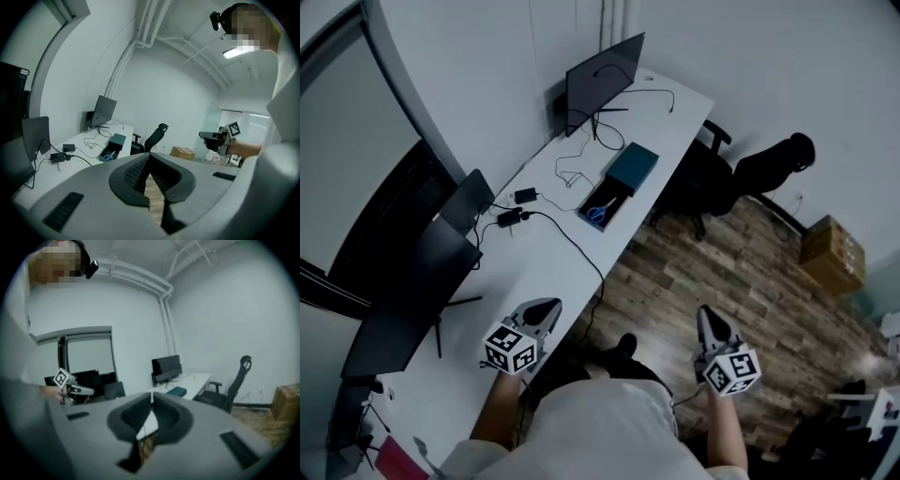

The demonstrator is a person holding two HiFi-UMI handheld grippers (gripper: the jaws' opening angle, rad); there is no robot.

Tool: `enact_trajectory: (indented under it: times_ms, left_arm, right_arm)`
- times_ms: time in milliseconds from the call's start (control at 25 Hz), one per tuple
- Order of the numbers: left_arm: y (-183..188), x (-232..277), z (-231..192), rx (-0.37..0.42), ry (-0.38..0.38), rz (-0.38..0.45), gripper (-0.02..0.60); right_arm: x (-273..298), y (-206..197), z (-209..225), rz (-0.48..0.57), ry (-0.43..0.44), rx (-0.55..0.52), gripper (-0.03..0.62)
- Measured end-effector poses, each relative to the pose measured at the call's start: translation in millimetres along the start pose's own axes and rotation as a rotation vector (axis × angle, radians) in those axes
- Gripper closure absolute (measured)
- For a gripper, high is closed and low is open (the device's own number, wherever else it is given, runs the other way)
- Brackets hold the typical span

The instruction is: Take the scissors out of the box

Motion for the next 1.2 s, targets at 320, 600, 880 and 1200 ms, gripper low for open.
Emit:
enact_trajectory:
  times_ms: [320, 600, 880, 1200]
  left_arm:
    - [18, 52, -6, -0.011, 0.064, -0.026, 0.549]
    - [28, 103, 1, -0.013, 0.131, -0.051, 0.549]
    - [23, 130, 4, -0.037, 0.174, -0.083, 0.549]
    - [28, 151, -14, -0.021, 0.203, -0.107, 0.549]
  right_arm:
    - [49, 24, 48, -0.060, 0.075, -0.015, 0.560]
    - [75, 38, 99, -0.108, 0.146, -0.015, 0.560]
    - [97, 40, 121, -0.134, 0.196, -0.019, 0.560]
    - [117, 51, 137, -0.149, 0.191, -0.036, 0.560]
Point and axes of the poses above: the fingertips, and each gripper's own axes: x forward along the fingers, z to its right, y out of its top, the point moved 1 cm from there along -x, backward along the fingers, and after that the axes turned 11 degrees about x, right-handed, at the moved point
